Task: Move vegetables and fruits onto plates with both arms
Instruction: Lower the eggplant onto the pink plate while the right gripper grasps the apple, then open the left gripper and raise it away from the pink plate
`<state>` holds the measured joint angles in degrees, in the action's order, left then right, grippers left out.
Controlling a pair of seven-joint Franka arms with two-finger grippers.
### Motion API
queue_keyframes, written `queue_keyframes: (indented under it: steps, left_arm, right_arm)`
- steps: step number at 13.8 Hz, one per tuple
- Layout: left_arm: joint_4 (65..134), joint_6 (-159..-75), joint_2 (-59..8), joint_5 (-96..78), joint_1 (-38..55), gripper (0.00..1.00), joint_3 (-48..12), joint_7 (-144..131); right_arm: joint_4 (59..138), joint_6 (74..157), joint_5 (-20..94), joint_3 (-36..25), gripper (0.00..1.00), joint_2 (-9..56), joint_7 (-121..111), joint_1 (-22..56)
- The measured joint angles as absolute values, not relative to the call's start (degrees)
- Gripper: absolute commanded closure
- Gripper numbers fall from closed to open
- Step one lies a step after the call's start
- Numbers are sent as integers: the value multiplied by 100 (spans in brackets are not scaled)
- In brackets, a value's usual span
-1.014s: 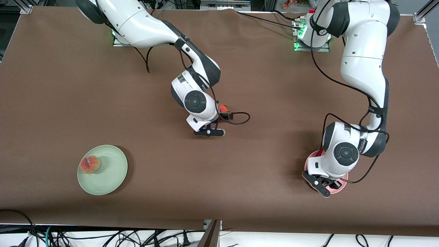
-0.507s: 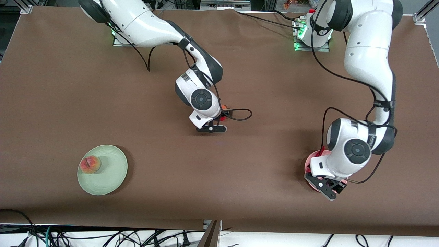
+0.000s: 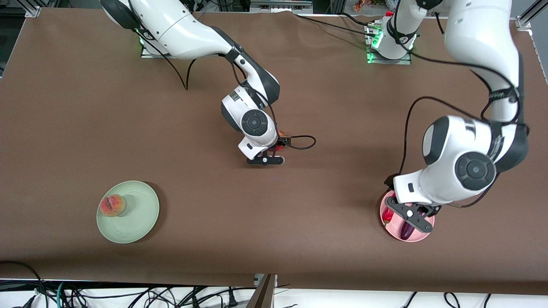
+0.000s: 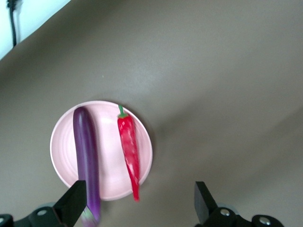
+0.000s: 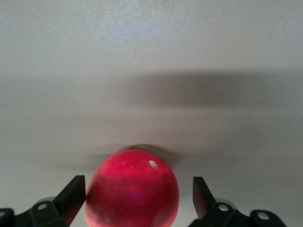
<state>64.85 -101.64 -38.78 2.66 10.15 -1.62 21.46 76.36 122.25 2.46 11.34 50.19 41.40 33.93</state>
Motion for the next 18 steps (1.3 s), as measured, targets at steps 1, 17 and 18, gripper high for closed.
queue_keyframes:
  steps: [1,17,18]
  left_arm:
    - [6487,-10065,-3741,266,1032,0,-183,1820]
    - [9098,-9789,-615,129,745,0,3,-663]
    - [9452,-9896,-354,129,734,0,7,-668]
  right_arm:
    - [7636,12237,246,1134,2,5025,4146,3399]
    - [7453,12165,46,989,70,4677,3903,2757]
    - [7409,11969,35,984,70,4578,3644,2526]
